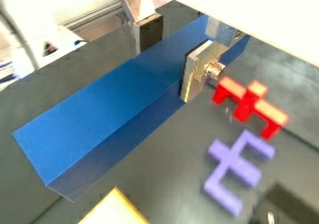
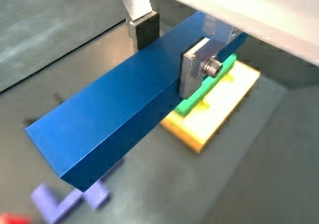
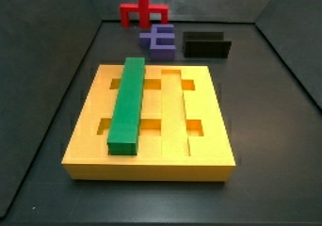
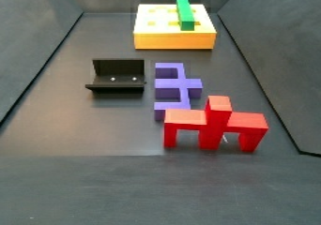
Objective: Pick up the blue object. Move up. Move to above the board. Insert the blue object.
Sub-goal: Move to above the board, then insert the blue object.
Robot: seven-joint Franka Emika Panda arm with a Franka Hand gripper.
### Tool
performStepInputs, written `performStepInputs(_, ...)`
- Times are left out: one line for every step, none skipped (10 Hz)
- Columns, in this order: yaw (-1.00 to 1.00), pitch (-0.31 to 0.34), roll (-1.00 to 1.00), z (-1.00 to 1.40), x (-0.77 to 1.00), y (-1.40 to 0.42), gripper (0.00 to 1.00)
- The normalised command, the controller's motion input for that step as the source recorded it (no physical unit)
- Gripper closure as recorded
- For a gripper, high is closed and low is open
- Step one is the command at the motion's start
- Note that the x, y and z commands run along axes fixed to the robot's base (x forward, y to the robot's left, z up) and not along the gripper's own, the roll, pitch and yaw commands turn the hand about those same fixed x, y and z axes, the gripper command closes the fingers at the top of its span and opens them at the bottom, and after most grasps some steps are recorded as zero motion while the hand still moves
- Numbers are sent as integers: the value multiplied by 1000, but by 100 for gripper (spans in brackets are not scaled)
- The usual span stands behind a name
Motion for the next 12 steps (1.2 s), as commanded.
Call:
performStepInputs(9,171,16,201,767,-1400,100)
performStepInputs(6,143,-2,208,799,-1400,100)
performStepInputs(7,137,12,213,812,-1400,100)
performStepInputs(10,159,24,217,861,-1400,100)
performStepInputs(11,162,48,135,526,-792,100)
performStepInputs(8,154,69,66,265,-338,100)
performStepInputs(7,114,46,57,175,-225,100)
performStepInputs(0,0,-10,0,0,0,100)
performStepInputs(-46,0,-94,-374,249,0,100)
performStepInputs(-89,0,0,-1000,489,-109,100)
performStepInputs(-11,-33,0,-1000,549,-134,100)
performStepInputs(0,-23,4,-1000,629,-120,100)
